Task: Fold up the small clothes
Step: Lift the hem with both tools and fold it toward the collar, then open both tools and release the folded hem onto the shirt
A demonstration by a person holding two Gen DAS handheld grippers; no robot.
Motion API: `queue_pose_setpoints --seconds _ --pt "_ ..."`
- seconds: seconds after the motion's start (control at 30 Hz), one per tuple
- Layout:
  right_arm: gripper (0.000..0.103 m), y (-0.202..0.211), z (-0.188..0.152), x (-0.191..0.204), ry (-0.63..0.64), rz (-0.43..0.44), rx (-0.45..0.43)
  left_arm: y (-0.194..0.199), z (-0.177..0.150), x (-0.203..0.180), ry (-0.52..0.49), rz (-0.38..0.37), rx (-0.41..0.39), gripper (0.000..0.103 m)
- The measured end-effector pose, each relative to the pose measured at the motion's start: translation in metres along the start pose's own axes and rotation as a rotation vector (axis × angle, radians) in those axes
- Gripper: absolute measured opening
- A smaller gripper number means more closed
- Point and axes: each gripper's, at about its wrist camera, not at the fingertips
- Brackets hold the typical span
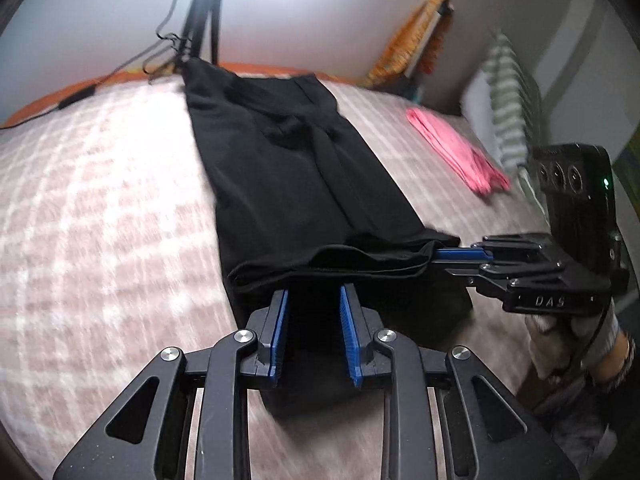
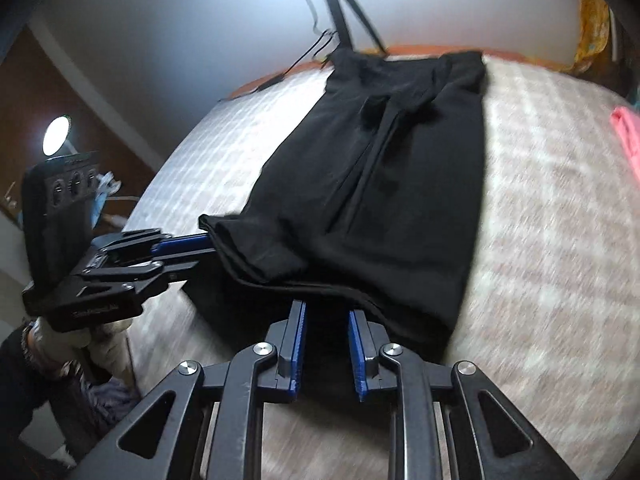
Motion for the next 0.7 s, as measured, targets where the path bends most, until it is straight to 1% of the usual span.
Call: queue_pose_setpoints --seconds 0.07,0.13,0.17,0.23,0.33,0.37,0.4,0.43,0.47,0.57,0.7 --pt "0.020 -0.003 0.010 -0.005 -0.005 -0.024 -0.019 -0.006 0.006 0.005 0.021 0.022 -0.010 0.023" --pt "0.020 -0.007 0.019 -0.012 -0.012 -0.062 -0.034 -0.013 0.012 0.010 0.028 0.059 -0.016 0.023" --pt "0.021 -0.009 0.023 -0.017 -0.024 -0.085 -0.044 -0.016 0.014 0.013 0.034 0.089 -0.019 0.023" --pt "0.022 -0.009 0.030 -0.025 -0.046 -0.098 -0.058 -0.017 0.014 0.019 0.052 0.102 -0.022 0.023" --pt "0.023 -0.002 0.036 -0.033 -0.076 -0.088 -0.084 -0.012 0.015 0.022 0.065 0.117 -0.048 0.023" --pt "0.026 0.002 0.037 -0.035 -0.077 -0.087 -0.092 -0.010 0.014 0.022 0.057 0.123 -0.052 0.027" --pt "0.031 0.006 0.036 -0.037 -0.078 -0.087 -0.099 -0.008 0.014 0.024 0.054 0.125 -0.052 0.030" --pt "0.034 0.010 0.035 -0.041 -0.083 -0.086 -0.107 -0.007 0.014 0.026 0.056 0.124 -0.051 0.040" --pt "0.039 0.014 0.034 -0.045 -0.092 -0.083 -0.110 -0.007 0.013 0.029 0.064 0.128 -0.050 0.045" --pt "0.041 0.018 0.027 -0.061 -0.156 -0.021 -0.104 -0.009 0.011 0.033 0.078 0.117 -0.033 0.045" --pt "0.044 0.012 0.020 -0.075 -0.221 0.010 -0.090 -0.010 0.009 0.025 0.012 0.144 -0.050 0.045"
Point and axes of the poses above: each gripper's, at about its wrist camera, not at the fingertips, and y roughly against the way its jaws point, x to its left, z to its top, and after that the axes turned 7 degrees about -x, right-handed
